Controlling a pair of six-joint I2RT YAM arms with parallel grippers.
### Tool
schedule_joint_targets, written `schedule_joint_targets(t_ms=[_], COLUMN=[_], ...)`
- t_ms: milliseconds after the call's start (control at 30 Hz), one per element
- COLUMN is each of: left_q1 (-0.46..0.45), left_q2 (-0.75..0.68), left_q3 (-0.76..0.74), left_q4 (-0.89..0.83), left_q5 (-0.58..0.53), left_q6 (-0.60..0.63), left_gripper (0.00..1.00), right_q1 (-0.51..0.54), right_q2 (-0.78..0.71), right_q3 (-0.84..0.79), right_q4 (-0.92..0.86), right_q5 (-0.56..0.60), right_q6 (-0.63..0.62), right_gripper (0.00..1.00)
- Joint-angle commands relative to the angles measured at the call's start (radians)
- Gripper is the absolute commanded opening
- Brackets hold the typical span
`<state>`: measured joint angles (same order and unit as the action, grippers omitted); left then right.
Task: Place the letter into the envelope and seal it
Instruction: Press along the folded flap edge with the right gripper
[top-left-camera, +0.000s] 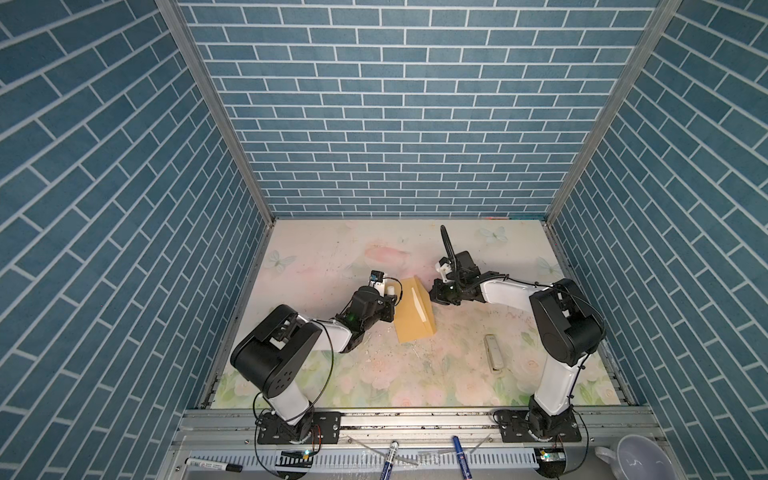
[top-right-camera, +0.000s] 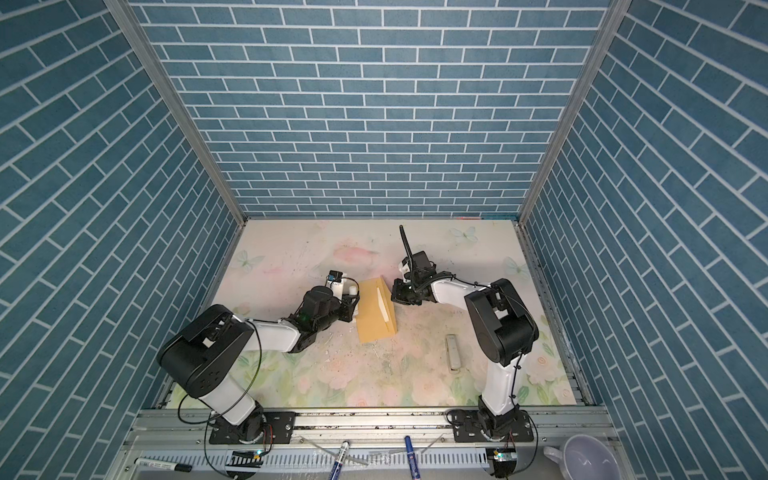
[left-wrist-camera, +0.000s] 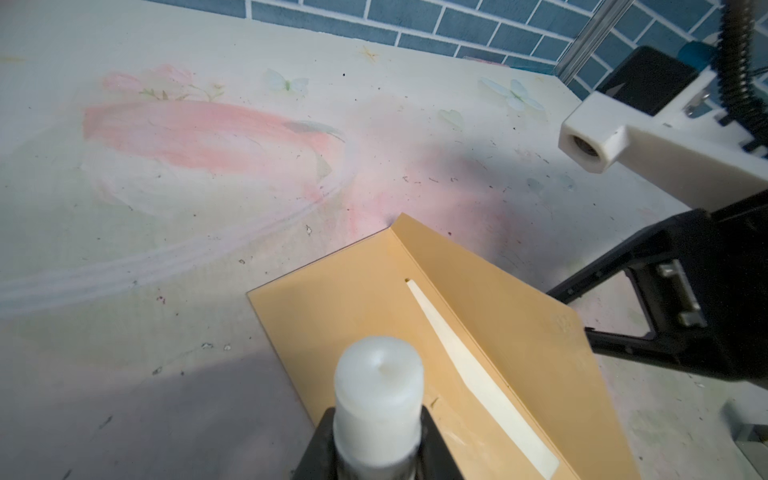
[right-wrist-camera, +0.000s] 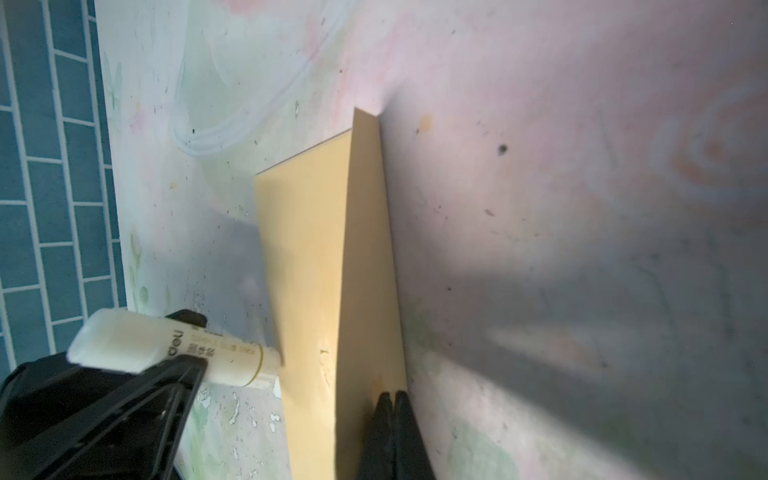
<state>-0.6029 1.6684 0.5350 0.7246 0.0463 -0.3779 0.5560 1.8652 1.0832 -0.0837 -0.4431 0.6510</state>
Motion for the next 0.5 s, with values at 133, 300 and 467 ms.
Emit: schedule_joint_targets(t_ms=[133, 300, 467], left_q1=[-0.005, -0.005, -0.005], left_q2=[0.036, 0.044, 0.046], left_q3=[-0.023, -0.029, -0.029], left_q4=[0.045, 0.054, 0.059], left_q5=[-0.013, -0.016, -0.015], left_q6=[-0.009, -0.011, -0.013], left_gripper=[0.0, 0.0, 0.0], right_q1=[0.041, 0.059, 0.076], right_q2=[0.049, 0.083, 0.117], right_q3=[0.067, 0.091, 0.114], right_q4=[0.056, 0.068, 0.072], right_q5=[-0.032, -0.04, -0.042], right_q6=[0.065, 0.082, 0.091], right_gripper=[0.02, 0.02, 0.02])
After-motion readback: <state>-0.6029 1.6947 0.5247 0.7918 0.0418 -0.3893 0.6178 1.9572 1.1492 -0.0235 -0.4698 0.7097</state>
